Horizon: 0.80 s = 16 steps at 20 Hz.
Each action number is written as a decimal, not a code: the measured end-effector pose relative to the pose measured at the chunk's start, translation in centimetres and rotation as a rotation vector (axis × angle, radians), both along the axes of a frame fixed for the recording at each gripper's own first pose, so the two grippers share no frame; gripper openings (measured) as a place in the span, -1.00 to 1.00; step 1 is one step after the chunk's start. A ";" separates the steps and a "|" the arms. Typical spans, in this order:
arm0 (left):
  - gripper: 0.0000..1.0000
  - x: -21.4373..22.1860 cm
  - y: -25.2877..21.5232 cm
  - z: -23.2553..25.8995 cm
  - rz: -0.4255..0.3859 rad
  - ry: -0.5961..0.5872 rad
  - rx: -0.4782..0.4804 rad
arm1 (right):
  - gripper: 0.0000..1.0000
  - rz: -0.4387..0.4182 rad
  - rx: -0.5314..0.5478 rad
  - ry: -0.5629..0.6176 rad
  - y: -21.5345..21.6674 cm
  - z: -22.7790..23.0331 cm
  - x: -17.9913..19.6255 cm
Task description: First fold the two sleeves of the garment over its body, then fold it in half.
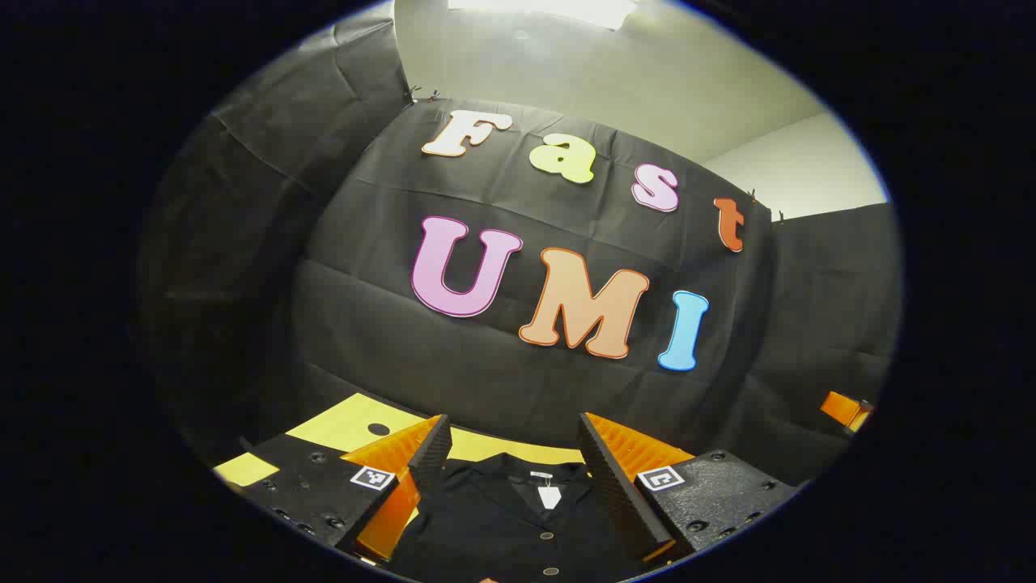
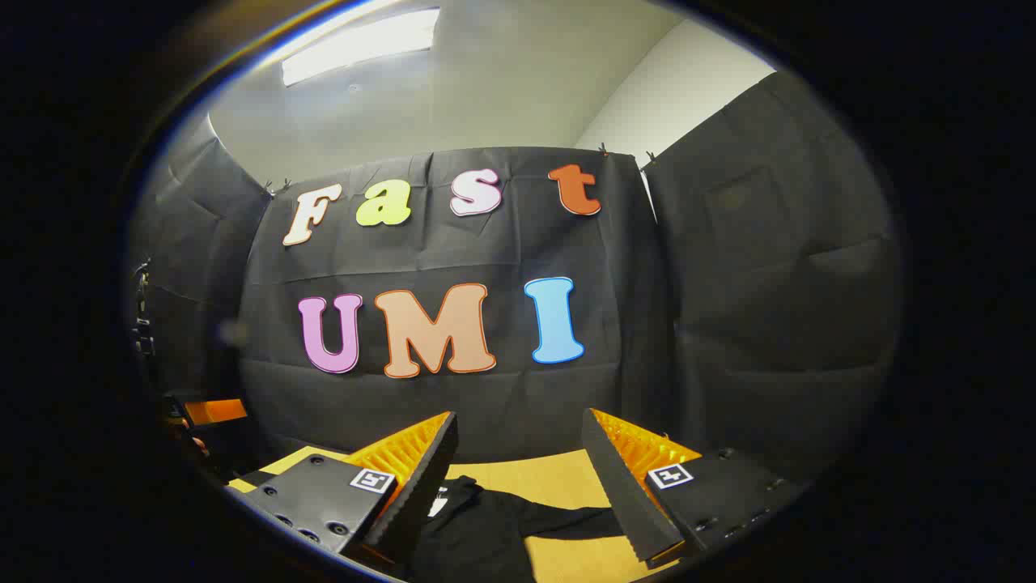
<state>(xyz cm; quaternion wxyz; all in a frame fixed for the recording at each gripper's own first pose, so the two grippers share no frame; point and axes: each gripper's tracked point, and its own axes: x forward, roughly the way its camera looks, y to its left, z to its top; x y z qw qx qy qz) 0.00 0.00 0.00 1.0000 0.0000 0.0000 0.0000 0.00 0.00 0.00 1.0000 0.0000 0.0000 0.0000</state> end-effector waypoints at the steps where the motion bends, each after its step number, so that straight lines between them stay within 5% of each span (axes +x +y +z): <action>1: 0.82 -0.1 0.1 0.1 0.001 -0.001 -0.002 | 0.94 0.000 -0.004 0.002 0.1 0.0 0.0; 16: 0.82 0.1 2.1 -1.2 0.073 0.033 0.012 | 0.94 0.004 -0.002 0.056 0.1 -2.1 1.8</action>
